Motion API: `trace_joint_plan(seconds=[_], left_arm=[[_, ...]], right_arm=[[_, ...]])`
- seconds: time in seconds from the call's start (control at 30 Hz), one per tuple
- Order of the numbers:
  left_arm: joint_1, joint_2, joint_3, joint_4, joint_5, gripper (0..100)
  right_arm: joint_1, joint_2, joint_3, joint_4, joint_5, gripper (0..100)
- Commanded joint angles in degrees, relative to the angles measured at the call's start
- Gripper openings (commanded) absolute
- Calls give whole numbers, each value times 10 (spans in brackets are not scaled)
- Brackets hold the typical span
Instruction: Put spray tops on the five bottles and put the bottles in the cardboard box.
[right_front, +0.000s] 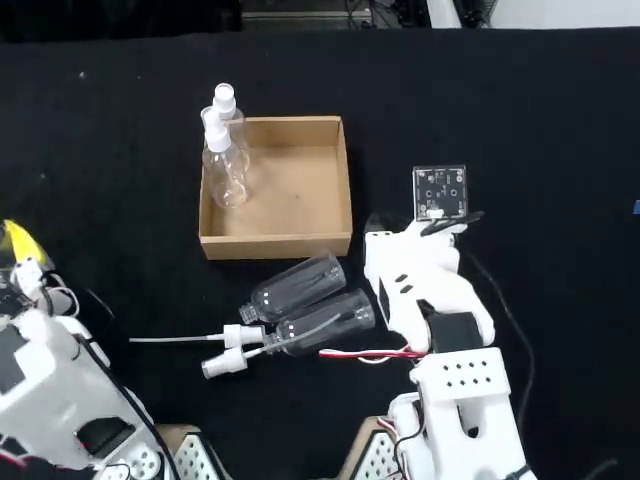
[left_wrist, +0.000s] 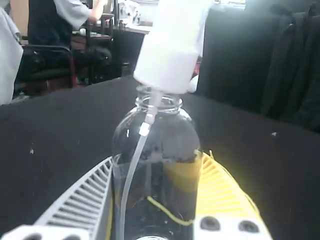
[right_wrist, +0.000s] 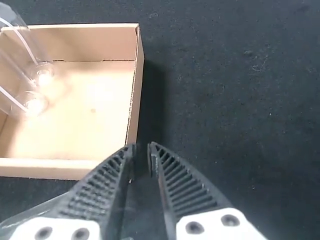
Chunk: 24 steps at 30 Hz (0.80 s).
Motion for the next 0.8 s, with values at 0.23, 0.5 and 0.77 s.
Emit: trace_joint_plan(seconds=[0.23, 0.5, 0.77], left_arm=[[-16, 159, -25, -134, -4, 34], [-23, 192, -44, -135, -4, 34], [-24, 161, -38, -135, -4, 34]], right_arm=[[-10, -20, 18, -49, -4, 21], [-11, -20, 19, -49, -4, 21], [-9, -20, 17, -49, -4, 21]])
